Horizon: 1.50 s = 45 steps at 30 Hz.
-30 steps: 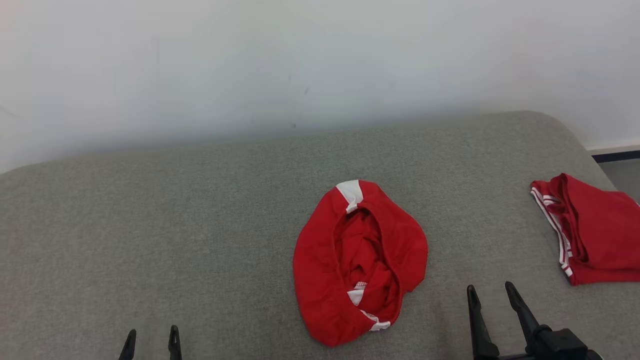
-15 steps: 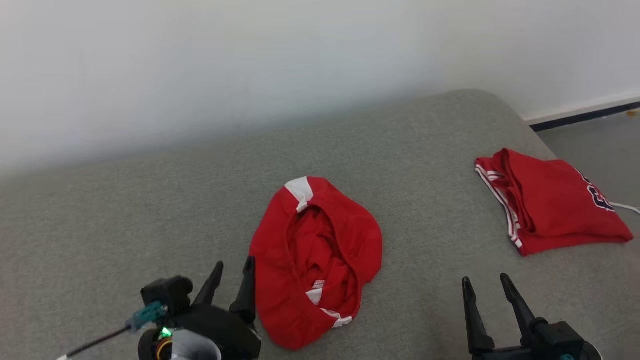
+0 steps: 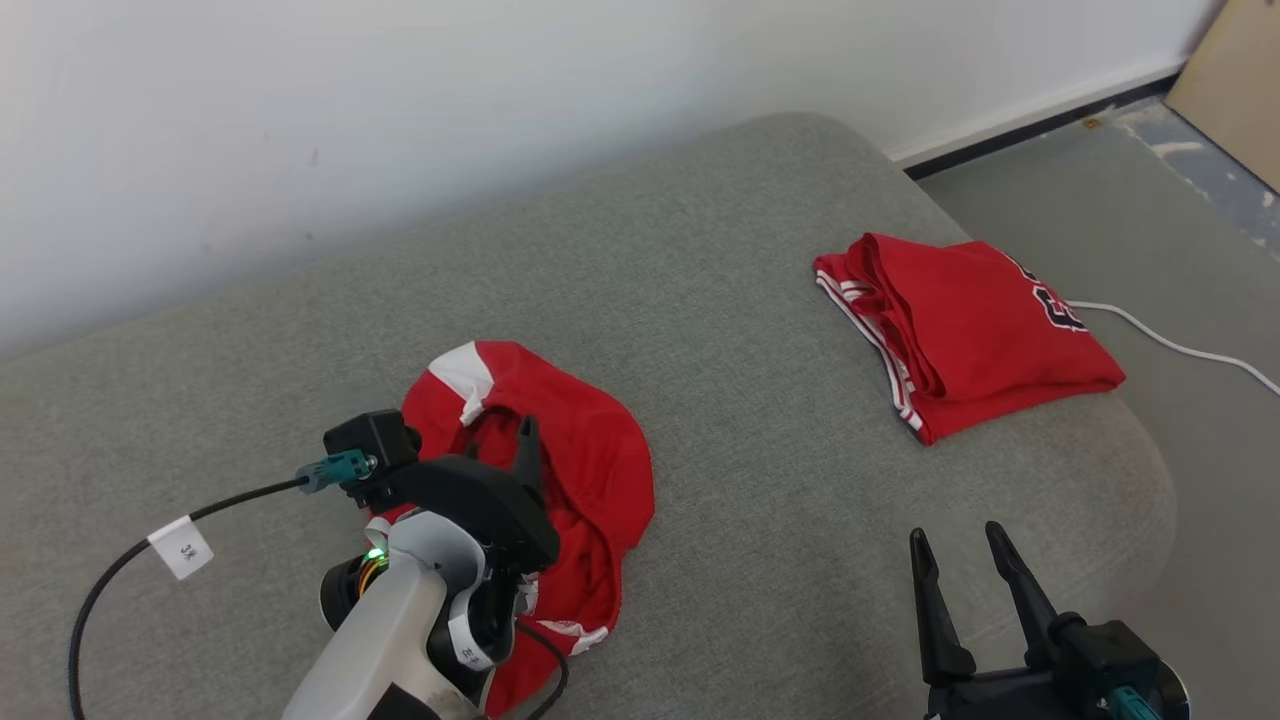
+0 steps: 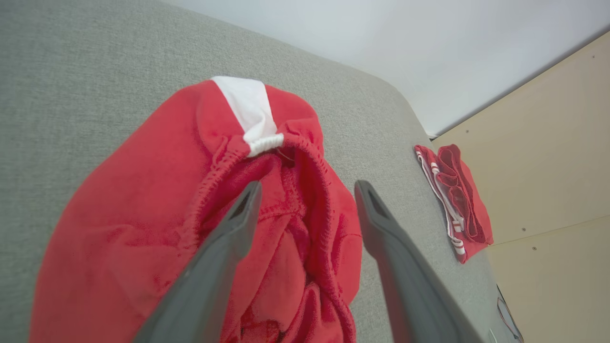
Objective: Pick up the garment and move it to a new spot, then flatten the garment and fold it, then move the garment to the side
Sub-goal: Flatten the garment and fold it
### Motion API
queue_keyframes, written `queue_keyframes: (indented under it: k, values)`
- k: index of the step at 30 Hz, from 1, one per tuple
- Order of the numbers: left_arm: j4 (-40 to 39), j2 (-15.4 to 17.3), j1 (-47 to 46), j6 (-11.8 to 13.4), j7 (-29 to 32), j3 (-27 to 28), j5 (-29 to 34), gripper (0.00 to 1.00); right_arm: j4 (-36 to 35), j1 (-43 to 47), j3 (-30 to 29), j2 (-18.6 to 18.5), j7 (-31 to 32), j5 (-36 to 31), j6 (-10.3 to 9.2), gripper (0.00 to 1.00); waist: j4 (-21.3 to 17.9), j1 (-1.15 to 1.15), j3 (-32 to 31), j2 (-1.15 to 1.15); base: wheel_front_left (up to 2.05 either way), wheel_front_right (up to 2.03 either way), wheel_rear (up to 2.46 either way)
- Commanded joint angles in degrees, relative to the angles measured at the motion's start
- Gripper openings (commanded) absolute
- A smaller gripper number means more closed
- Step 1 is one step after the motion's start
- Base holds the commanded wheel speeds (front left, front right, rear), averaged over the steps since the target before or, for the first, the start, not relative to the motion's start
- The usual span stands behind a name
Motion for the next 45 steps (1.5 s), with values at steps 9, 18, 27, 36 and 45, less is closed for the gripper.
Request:
queue_keyframes:
  k: [9, 18, 27, 36, 45]
  values:
    - [8.86, 0.16, -5.98, 1.57, -2.38, 0.34, -0.49, 1.0, 0.3, -0.96, 0.61, 0.17, -0.47, 0.9, -0.15, 1.0, -2.96, -0.01, 3.1, -0.01, 0.0, 0.0, 0.0]
    - [14.42, 0.66, -10.16, 0.13, -4.72, 1.14, -0.78, 1.0, -0.08, -1.18, 0.72, 0.17, -0.5, 1.89, -0.15, 1.0, -2.57, -0.01, 3.78, -0.01, 0.0, 0.0, 0.0]
    - [16.4, 1.17, -15.18, -2.03, -9.68, -3.69, 5.32, 0.0, -0.37, -1.71, 0.7, 0.17, -0.51, 1.83, -0.15, 1.0, -1.58, -0.01, 3.71, -0.01, 0.0, 0.0, 0.0]
    - [11.02, 0.28, -27.01, -10.25, -11.18, -11.31, 9.97, 0.0, 0.15, -1.96, 1.4, 0.16, -0.51, 1.78, -0.15, 1.0, -0.63, -0.01, 2.77, -0.01, 0.0, 0.0, 0.0]
    - [0.46, 0.1, -30.71, -16.71, -11.49, -16.58, 7.4, 0.0, -0.14, -1.2, 0.62, 0.16, -0.51, 1.95, -0.15, 1.0, 0.99, -0.01, 2.25, -0.01, 0.0, 0.0, 0.0]
